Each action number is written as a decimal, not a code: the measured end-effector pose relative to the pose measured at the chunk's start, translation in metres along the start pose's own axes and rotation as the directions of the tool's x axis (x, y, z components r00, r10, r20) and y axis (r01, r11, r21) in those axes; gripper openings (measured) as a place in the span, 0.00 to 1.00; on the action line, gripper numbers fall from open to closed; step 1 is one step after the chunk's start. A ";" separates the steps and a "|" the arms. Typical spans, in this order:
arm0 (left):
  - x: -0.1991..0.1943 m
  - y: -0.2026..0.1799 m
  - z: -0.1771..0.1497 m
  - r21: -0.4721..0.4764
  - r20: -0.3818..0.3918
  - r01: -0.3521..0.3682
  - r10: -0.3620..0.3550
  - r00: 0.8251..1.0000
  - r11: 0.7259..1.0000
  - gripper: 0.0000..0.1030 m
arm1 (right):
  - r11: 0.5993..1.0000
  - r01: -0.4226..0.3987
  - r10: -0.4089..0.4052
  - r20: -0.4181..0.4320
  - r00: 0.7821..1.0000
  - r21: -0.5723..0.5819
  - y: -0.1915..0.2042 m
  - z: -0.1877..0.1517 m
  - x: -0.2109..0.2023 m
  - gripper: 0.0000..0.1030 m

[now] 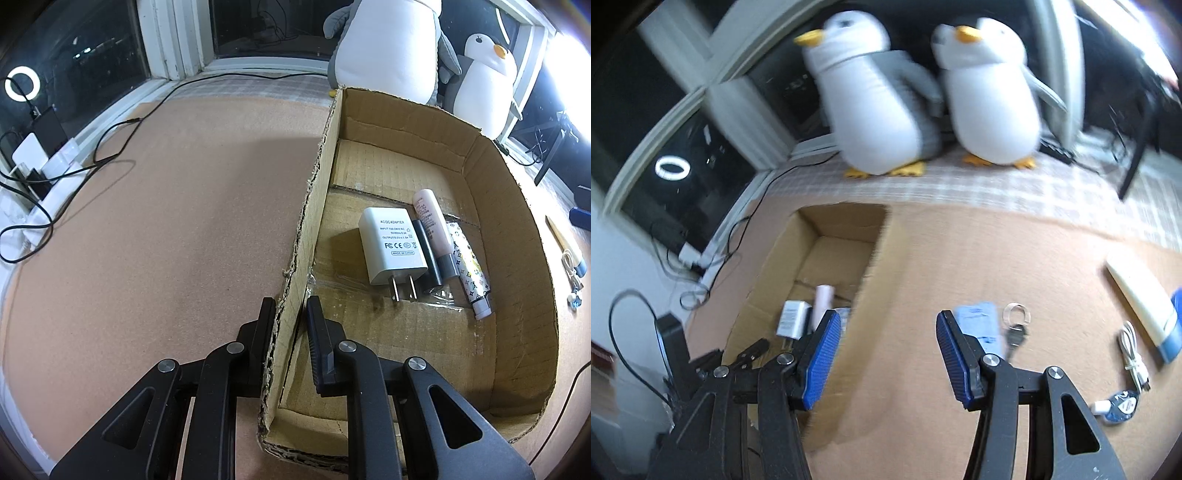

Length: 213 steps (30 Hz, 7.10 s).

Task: Organize rigid objects
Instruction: 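Move the right gripper to the keys on the mat, then grasp the keys by the key blade with the right gripper, then carry the keys into the box and open the right gripper, then move the right gripper back to the blue phone stand, then grasp the blue phone stand with the right gripper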

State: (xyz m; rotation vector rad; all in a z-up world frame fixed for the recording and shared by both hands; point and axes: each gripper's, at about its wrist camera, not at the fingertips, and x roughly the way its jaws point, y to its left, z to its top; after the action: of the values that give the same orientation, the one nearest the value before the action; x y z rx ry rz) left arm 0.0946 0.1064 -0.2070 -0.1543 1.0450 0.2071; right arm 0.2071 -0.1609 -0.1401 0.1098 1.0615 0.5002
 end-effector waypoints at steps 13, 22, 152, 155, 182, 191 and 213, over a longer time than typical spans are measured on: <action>0.000 0.001 -0.001 -0.011 0.004 0.012 -0.012 1.000 1.000 0.15 | 0.987 0.105 -0.086 -0.155 0.984 0.120 -0.055 0.010 0.047 0.39; 0.001 0.002 -0.001 -0.013 0.004 0.018 -0.018 1.000 1.000 0.15 | 0.978 0.176 -0.153 -0.182 0.971 0.113 -0.066 0.015 0.062 0.39; 0.000 0.004 -0.002 -0.020 0.010 0.023 -0.022 1.000 1.000 0.15 | 0.988 -0.027 0.023 -0.027 0.999 -0.151 0.074 -0.012 0.022 0.42; 0.000 0.005 -0.001 -0.019 0.011 0.020 -0.020 1.000 1.000 0.15 | 0.990 0.007 -0.007 0.004 1.000 -0.140 0.055 -0.010 0.007 0.45; -0.001 0.004 -0.001 -0.013 0.010 0.013 -0.013 1.000 1.000 0.15 | 0.945 0.289 -0.302 -0.066 0.951 -0.153 -0.029 -0.025 0.042 0.63; -0.002 0.003 -0.001 -0.014 0.010 0.013 -0.013 1.000 1.000 0.15 | 0.920 0.340 -0.363 -0.096 0.927 -0.198 -0.021 -0.026 0.066 0.63; -0.001 0.003 -0.002 -0.014 0.010 0.013 -0.013 1.000 1.000 0.15 | 0.919 0.326 -0.359 -0.132 0.924 -0.222 -0.016 -0.021 0.078 0.32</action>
State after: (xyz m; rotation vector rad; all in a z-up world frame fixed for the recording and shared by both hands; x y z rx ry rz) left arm 0.0919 0.1093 -0.2067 -0.1726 1.0323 0.2032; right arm 0.2243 -0.1438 -0.2186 -0.2966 1.1633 0.2940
